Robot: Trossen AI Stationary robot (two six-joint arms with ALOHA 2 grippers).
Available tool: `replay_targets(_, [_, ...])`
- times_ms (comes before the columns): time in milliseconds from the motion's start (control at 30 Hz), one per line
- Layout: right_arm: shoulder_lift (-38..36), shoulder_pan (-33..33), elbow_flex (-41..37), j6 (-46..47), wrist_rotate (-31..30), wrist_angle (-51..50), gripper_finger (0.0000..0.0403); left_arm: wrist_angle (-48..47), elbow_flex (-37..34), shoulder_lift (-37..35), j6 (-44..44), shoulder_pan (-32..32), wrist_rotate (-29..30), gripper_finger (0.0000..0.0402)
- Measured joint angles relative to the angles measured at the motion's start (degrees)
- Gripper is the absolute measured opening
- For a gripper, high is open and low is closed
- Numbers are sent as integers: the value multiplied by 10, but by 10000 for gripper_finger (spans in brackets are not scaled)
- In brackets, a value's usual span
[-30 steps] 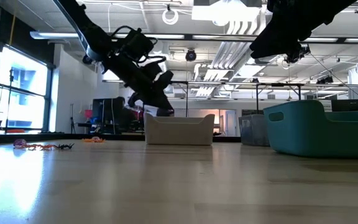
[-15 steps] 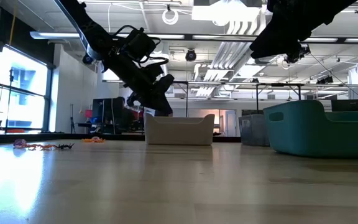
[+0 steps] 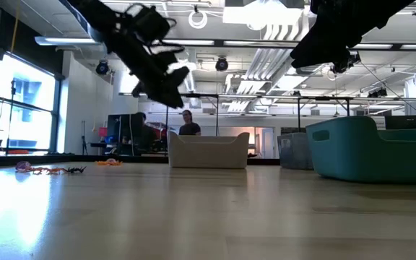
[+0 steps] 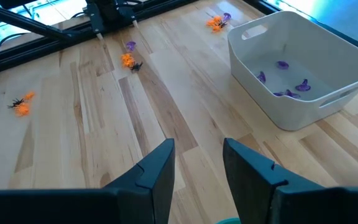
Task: Sort Halloween decoration
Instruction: Put the purple witch hat toy into the white bin
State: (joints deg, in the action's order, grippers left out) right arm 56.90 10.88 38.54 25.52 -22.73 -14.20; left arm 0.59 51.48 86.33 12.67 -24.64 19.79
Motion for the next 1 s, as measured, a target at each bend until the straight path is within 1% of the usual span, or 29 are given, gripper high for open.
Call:
replay_targets(133, [0, 0, 0, 0, 0, 0, 133, -89, -19, -77, 3, 15, 72, 85])
replay_targets(267, [0, 0, 0, 0, 0, 0, 133, -128, -84, -148, 55, 14, 120, 84])
replay_targets(367, [0, 0, 0, 0, 0, 0, 133, -130, -145, -194, 103, -2, 127, 84])
replay_targets(467, [0, 0, 0, 0, 0, 0, 133, -104, -193, -218, 137, -26, 118, 84])
replay_targets(600, [0, 0, 0, 0, 0, 0, 133, -62, -231, -216, 156, -63, 92, 89])
replay_targets(700, [0, 0, 0, 0, 0, -1, 133, -32, -248, -197, 156, -83, 74, 101])
replay_targets(767, [0, 0, 0, 0, 0, -1, 133, -33, -250, -179, 156, -95, 68, 108])
replay_targets(900, [0, 0, 0, 0, 0, -1, 133, -31, -250, -126, 120, -119, 68, 114])
replay_targets(1000, [0, 0, 0, 0, 0, -1, 133, -7, -250, -89, 104, -135, 55, 115])
